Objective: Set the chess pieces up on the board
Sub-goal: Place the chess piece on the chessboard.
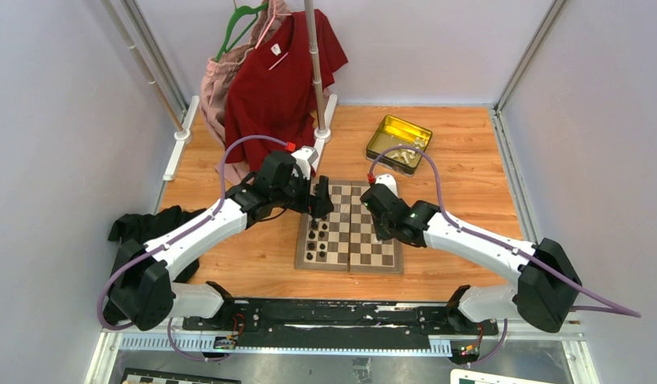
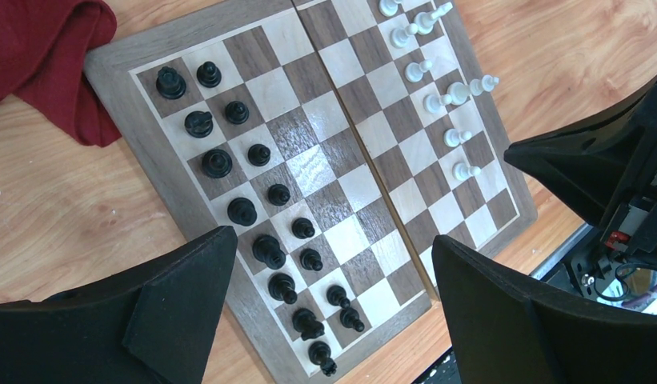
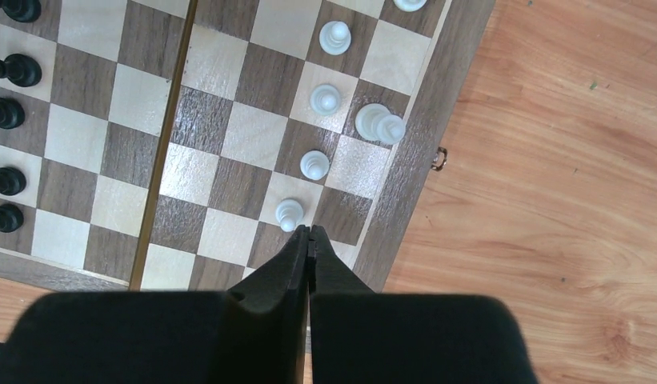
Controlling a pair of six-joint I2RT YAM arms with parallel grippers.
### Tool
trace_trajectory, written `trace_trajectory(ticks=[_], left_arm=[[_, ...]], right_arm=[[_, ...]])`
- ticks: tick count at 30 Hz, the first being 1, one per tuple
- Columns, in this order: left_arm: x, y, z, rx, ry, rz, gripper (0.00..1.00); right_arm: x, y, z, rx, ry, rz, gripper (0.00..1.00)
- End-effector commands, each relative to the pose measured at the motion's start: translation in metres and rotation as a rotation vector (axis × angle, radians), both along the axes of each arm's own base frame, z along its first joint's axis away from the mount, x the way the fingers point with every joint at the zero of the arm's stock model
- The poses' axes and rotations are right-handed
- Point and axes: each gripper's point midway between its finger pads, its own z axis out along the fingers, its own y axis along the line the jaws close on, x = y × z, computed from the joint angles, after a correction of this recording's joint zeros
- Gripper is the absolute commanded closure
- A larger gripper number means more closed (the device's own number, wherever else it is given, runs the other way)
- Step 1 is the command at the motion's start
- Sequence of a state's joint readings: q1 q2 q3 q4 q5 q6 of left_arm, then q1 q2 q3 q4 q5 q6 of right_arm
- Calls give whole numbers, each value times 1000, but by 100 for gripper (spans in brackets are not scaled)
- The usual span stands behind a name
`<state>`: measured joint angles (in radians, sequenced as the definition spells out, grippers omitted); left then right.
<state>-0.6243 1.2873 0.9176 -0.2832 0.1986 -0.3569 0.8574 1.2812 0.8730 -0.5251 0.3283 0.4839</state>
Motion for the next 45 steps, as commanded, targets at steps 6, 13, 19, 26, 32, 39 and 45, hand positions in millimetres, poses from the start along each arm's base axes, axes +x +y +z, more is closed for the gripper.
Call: trace_trajectory(ticks=[6,13,19,26,32,39,45], left_arm=[[0,-2,0,-12,-9,-6,2],[0,-3,-3,-5,-2,-11,2],[1,-4,-4,-5,3,-14,2],[1,-4,-4,2,3,-16,2],[1,-4,-5,6,6,-17,2],[1,-4,-4,5,4,-18,2],[0,-4,-6,6,7,-18,2]], right_arm=[[16,-9,-12,-52,-5,-63,100],[26,-14,-21,-54,2,-84,100],[30,-16,-29,-49,24,-86,100],[31,-11,-37,-41,46,-74,100],[29,-10,-41,-40,55,-70,100],[27,-9,-44,-32,66,-66,100],[26,-10,-45,-33,68,-69,100]])
